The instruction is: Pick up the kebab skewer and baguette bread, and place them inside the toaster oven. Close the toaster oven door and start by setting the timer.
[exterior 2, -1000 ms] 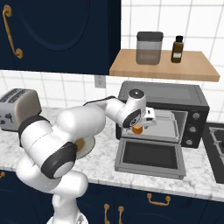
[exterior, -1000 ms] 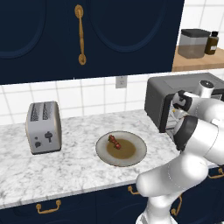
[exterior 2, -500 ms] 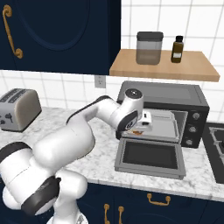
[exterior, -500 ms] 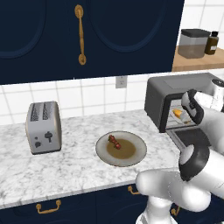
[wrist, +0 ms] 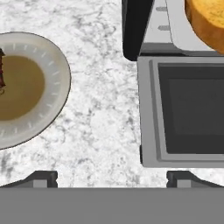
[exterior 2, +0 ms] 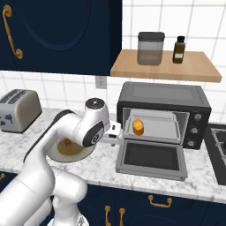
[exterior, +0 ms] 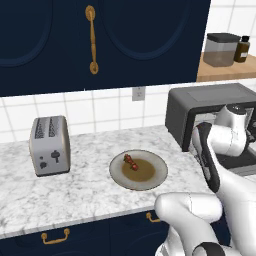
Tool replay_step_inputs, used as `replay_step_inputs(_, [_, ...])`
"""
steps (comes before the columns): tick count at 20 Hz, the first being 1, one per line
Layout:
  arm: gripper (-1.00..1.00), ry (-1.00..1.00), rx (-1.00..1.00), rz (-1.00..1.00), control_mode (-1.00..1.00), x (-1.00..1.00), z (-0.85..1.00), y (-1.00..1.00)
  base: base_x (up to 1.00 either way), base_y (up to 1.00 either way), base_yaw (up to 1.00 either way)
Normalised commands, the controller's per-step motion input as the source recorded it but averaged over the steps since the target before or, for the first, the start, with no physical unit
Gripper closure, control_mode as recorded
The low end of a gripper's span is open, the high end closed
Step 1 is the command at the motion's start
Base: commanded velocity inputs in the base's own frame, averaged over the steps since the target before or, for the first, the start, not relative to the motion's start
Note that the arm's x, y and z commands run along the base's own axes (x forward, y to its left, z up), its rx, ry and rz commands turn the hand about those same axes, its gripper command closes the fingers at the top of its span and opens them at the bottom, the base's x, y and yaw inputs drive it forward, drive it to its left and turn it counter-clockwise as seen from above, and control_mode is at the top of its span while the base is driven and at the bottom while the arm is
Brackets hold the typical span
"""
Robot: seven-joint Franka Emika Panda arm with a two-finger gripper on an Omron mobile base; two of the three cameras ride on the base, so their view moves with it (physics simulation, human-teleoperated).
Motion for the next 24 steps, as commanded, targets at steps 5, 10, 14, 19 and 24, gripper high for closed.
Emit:
replay_step_inputs(5, [-1.0, 0.01, 0.0, -0.12, -1.0, -0.21, -0.02, 1.0, 0.0, 0.0, 0.0])
replay_step_inputs(10, [-1.0, 0.0, 0.0, -0.05, -1.0, 0.4, -0.01, 1.0, 0.0, 0.0, 0.0])
replay_step_inputs(14, [-1.0, 0.03, 0.0, 0.02, -1.0, 0.8, 0.0, 1.0, 0.0, 0.0, 0.0])
replay_step_inputs(19, [-1.0, 0.14, -0.01, 0.12, -1.0, 0.95, 0.0, 0.7, 0.0, 0.0, 0.0])
replay_step_inputs(24, [-1.0, 0.3, -0.02, 0.15, -1.0, 0.59, -0.01, 0.3, 0.0, 0.0, 0.0])
